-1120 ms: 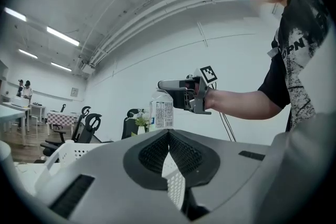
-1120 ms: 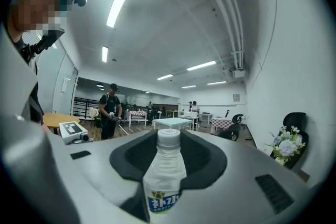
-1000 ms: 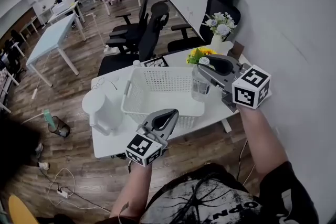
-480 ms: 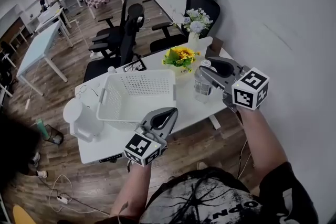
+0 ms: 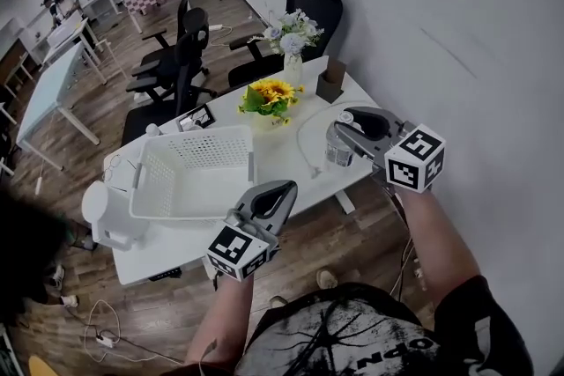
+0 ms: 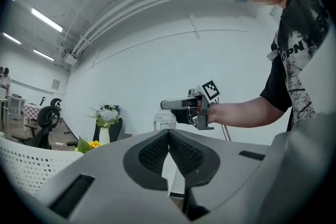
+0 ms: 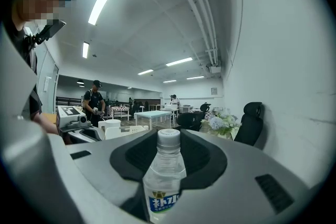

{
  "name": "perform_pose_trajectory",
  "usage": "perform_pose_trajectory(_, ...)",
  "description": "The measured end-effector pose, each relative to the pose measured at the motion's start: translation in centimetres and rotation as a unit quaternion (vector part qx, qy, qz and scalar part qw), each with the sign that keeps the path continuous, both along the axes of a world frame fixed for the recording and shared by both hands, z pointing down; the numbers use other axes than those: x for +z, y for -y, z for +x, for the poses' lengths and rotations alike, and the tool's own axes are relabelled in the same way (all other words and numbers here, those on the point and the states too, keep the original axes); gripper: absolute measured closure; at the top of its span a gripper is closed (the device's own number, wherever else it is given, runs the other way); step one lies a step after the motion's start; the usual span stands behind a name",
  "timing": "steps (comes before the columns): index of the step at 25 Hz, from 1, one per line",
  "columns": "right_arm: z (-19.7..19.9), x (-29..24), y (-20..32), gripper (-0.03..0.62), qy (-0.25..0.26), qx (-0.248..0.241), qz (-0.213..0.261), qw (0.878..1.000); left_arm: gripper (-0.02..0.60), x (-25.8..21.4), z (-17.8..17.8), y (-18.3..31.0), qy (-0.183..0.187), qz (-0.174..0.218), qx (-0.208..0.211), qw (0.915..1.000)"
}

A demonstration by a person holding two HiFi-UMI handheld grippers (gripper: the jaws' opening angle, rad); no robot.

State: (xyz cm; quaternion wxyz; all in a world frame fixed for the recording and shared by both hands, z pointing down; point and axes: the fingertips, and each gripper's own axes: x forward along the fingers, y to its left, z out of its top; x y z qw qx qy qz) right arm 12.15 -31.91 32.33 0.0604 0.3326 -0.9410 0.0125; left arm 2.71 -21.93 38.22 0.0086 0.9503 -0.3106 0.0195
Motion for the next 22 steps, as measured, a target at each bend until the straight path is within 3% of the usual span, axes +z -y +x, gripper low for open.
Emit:
perform_pose_trajectory(9, 6.2, 4.8, 4.0, 0.447, -0.003, 0.002, -0.029, 1.0, 0.571, 3.0, 6.4, 4.6, 0.007, -0.033, 0.006, 0.9994)
perform_pose_trajectory(22, 8.3, 12.2, 8.3, 0.447, -0.002, -0.003, -0.062, 0.998, 0.571, 7.9, 9.1, 9.1, 0.013, -0.083, -0.006, 0.9964)
